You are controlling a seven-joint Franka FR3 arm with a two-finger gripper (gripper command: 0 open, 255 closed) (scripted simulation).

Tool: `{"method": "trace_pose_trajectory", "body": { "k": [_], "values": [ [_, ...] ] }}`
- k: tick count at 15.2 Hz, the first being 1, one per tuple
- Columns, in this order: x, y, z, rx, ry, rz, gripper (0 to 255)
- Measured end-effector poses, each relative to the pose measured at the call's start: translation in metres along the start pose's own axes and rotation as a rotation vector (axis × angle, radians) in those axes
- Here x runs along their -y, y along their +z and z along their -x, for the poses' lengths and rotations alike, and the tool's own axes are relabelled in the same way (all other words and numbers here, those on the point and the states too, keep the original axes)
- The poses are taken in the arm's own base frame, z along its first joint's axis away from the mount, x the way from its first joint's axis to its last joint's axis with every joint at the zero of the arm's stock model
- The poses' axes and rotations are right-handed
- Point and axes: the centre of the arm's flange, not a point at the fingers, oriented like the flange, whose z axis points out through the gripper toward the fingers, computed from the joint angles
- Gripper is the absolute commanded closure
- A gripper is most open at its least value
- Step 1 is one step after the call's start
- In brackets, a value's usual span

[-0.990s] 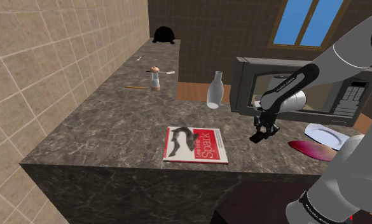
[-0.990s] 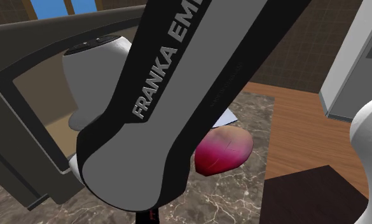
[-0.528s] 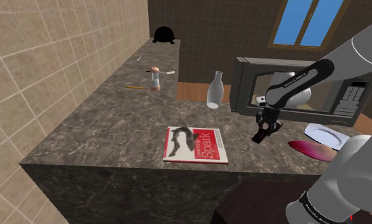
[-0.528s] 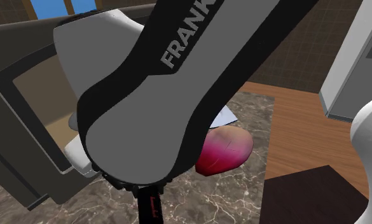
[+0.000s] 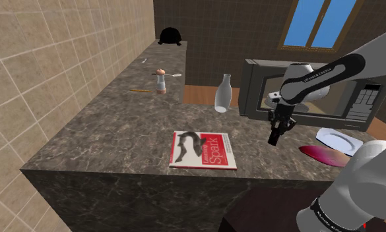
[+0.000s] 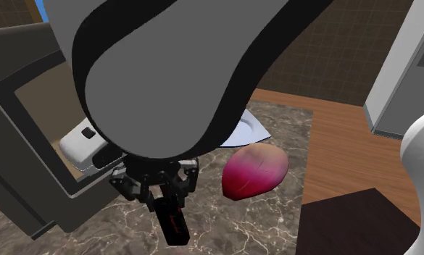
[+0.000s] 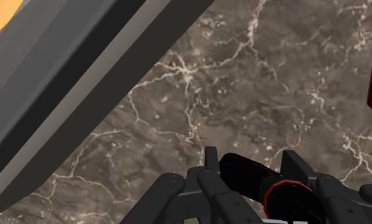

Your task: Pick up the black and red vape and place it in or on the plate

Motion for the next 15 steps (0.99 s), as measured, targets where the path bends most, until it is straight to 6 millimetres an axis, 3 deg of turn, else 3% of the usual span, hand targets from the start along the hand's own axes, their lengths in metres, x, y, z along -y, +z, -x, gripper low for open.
{"method": "trace_pose_trajectory", "body": {
  "k": [6, 15],
  "values": [
    [0.007, -0.025, 0.006, 0.000, 0.001, 0.000, 255],
    [0.061, -0.025, 0.102, 0.000, 0.002, 0.000, 255]
  ]
}}
